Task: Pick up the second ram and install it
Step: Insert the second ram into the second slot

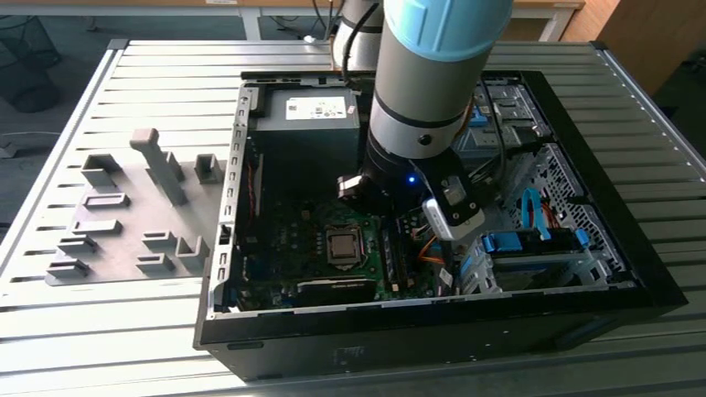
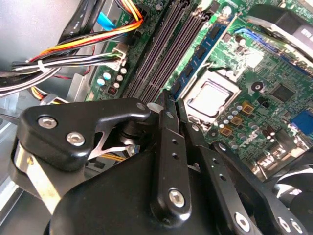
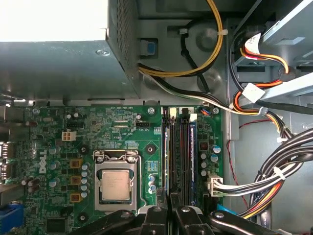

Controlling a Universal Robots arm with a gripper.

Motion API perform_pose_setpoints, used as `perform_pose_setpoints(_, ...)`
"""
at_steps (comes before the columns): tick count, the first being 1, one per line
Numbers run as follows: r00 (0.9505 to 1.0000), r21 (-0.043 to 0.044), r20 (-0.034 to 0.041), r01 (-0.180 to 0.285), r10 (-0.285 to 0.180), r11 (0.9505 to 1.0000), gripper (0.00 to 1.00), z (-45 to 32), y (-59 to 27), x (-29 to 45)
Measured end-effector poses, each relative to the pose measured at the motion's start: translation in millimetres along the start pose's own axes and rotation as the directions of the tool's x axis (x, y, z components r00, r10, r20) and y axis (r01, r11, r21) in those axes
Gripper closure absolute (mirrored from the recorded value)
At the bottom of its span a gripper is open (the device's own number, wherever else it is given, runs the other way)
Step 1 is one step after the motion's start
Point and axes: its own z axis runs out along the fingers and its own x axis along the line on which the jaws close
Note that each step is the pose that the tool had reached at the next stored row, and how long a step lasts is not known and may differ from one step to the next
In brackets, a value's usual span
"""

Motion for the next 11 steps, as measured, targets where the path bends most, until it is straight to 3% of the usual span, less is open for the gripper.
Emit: perform_pose_setpoints(11, 1.0, -0.0001, 0.0, 0.0, 0.0, 1.0, 0.86, 6.5, -0.4, -5.3)
